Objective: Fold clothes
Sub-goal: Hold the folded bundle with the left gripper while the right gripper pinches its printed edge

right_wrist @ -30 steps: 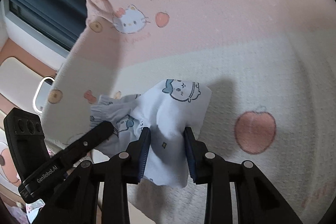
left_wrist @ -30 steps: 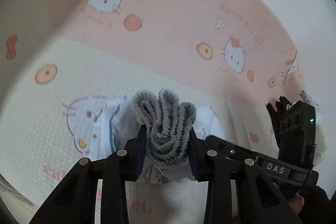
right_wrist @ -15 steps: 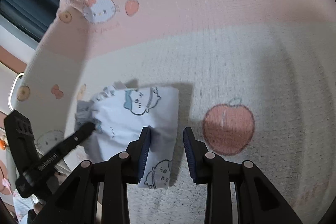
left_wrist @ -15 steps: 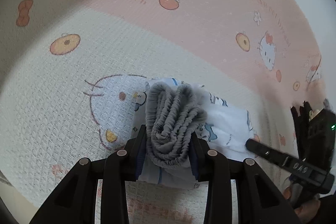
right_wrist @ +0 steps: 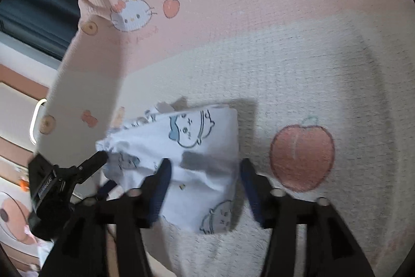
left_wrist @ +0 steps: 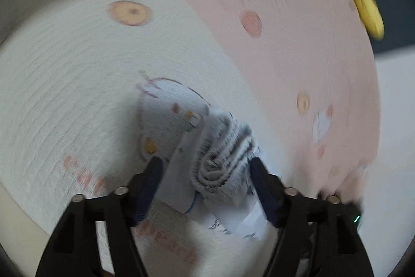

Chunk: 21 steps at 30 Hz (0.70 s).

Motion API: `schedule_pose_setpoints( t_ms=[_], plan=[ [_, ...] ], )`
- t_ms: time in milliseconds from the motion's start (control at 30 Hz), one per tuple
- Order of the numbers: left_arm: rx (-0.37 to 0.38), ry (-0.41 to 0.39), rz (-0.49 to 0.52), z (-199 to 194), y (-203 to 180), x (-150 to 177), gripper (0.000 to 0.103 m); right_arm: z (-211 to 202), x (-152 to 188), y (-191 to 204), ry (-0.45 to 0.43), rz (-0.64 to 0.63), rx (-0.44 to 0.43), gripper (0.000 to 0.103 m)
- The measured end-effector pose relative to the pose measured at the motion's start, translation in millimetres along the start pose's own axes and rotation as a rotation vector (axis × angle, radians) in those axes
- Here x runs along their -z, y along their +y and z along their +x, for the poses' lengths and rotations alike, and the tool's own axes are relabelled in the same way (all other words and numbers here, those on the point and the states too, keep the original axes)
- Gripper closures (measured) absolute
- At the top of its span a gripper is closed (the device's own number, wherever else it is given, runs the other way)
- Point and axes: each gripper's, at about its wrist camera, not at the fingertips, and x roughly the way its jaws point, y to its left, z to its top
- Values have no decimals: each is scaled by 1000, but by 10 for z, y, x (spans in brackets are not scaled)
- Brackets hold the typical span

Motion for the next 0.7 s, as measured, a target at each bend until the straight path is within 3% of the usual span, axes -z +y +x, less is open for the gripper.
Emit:
schedule_pose_setpoints(
  t_ms=[67,200,400,700],
  plan=[
    [1,-35,-3,-45,23,38,25,26,-56,-42,0,4,-9,44],
    [-31,6,24,30,1,104,25,85,-185,-90,0,15,-34,44],
    [25,23,-70,37,115,261,25,317,-342,-76,57,2,-75,43],
    [27,86,-63,186,25,336,25,372,-267,-160,45,67,-168,42]
  ],
)
